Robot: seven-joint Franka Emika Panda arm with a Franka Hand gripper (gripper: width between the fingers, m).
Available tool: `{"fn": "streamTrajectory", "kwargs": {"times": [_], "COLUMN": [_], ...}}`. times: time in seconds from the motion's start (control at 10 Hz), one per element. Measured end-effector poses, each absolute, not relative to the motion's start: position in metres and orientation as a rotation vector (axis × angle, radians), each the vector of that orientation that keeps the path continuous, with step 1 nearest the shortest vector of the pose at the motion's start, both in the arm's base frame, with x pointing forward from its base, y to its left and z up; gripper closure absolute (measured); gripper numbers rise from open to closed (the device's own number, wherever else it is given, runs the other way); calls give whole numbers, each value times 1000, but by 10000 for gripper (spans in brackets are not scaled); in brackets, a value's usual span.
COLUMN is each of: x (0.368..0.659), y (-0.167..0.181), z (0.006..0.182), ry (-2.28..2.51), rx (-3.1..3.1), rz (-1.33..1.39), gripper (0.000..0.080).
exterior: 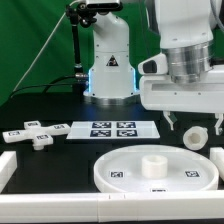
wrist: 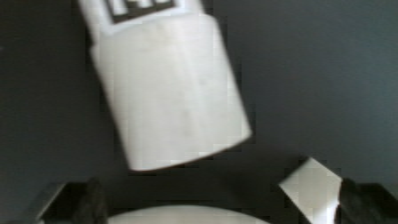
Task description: Assemble round table
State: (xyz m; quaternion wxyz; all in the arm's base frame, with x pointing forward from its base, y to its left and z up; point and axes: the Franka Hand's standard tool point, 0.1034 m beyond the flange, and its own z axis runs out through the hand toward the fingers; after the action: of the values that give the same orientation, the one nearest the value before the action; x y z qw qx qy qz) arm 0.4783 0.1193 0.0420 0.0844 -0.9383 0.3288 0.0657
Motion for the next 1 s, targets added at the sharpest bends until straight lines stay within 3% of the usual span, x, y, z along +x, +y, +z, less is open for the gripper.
{"fn": "streamTrajectory", "kwargs": {"times": [0.7,1.0], "x": [498,488], "y": [111,110], "z": [45,42], "ry": [643,617], "rx": [-2724,-2632], "rz": [599,862], "gripper": [151,151]}}
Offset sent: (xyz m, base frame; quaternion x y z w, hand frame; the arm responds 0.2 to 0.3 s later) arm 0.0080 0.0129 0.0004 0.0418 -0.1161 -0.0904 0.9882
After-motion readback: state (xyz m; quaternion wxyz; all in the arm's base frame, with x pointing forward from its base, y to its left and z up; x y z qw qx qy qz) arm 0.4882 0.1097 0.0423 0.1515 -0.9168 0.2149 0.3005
